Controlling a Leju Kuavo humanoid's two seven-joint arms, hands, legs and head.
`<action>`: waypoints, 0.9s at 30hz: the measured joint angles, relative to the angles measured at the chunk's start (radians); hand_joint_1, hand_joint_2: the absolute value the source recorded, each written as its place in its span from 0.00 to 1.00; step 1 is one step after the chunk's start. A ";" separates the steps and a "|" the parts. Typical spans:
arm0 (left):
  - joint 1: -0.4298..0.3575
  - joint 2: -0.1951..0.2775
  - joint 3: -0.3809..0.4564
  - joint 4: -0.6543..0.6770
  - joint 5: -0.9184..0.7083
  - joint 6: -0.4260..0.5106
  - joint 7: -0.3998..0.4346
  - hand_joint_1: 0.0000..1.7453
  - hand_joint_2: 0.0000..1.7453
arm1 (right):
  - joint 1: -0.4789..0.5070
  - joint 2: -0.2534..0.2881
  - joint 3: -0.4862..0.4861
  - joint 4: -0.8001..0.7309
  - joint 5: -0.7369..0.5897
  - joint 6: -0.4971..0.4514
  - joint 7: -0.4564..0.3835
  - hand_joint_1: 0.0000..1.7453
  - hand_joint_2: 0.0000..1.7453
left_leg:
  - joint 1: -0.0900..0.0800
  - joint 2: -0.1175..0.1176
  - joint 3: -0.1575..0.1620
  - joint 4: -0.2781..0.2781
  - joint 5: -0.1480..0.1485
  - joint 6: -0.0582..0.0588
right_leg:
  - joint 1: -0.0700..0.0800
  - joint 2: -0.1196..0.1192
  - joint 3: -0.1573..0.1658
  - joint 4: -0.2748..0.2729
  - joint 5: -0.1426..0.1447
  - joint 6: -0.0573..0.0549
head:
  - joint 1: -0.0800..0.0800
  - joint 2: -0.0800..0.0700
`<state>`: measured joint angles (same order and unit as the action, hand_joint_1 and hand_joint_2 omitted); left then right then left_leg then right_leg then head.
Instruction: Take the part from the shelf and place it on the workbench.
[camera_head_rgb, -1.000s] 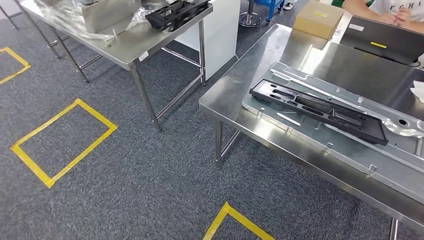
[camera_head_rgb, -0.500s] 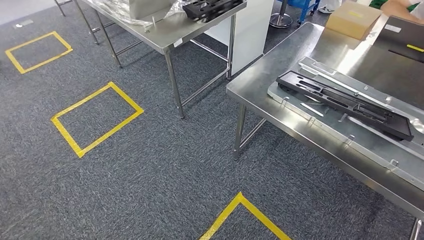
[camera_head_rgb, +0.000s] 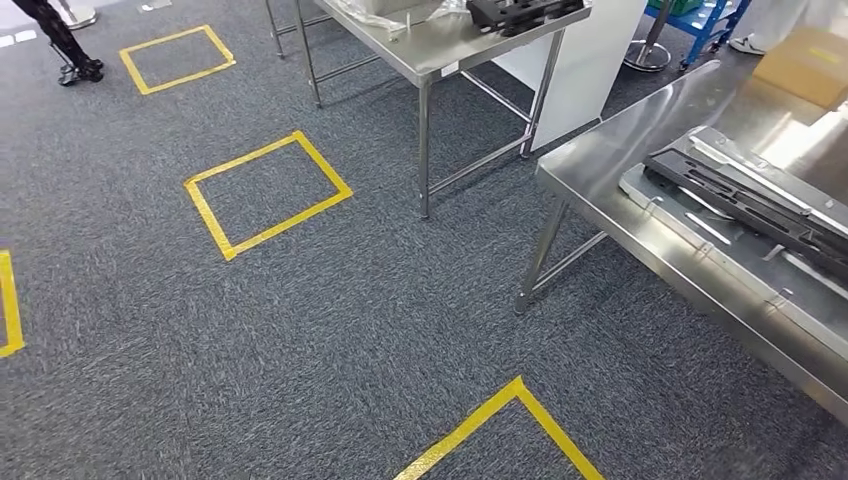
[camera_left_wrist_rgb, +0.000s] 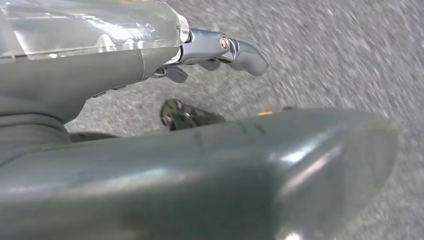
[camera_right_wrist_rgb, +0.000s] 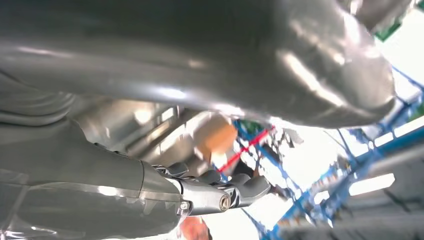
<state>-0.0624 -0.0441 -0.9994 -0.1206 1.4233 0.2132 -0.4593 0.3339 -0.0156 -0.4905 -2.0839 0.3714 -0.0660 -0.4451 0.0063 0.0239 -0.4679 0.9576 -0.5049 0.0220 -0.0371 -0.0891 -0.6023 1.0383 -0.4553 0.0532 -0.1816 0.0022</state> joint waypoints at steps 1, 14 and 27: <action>0.001 0.000 -0.002 0.000 0.000 0.002 0.000 0.00 0.00 | 0.002 0.004 0.005 0.013 0.007 0.000 0.000 0.00 0.00 | -0.002 -0.007 -0.010 -0.001 0.010 0.008 | -0.001 0.034 -0.020 0.047 -0.039 0.000 | 0.000 0.000; -0.007 -0.019 -0.023 -0.001 0.020 0.092 0.032 0.00 0.00 | -0.262 0.061 0.133 1.180 0.465 -0.484 0.107 0.00 0.00 | -0.020 -0.120 -0.100 0.047 0.056 -0.003 | 0.039 0.125 0.098 -0.060 -0.039 -0.069 | 0.000 0.000; 0.000 -0.005 -0.027 -0.001 0.051 0.228 0.079 0.00 0.00 | -0.340 0.101 0.129 1.813 0.393 -0.140 0.633 0.00 0.00 | -0.002 0.033 -0.076 0.032 0.037 -0.035 | 0.021 -0.019 0.105 -0.059 -0.048 -0.036 | 0.000 0.000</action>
<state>-0.0620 -0.0488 -1.0260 -0.1213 1.4747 0.4413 -0.3803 -0.0058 0.0858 -0.3613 -0.2712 0.7644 -0.2064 0.1882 0.0040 0.0574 -0.5438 0.9900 -0.4676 -0.0127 -0.0157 -0.1085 -0.4977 0.9798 -0.5036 0.0170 -0.1818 0.0023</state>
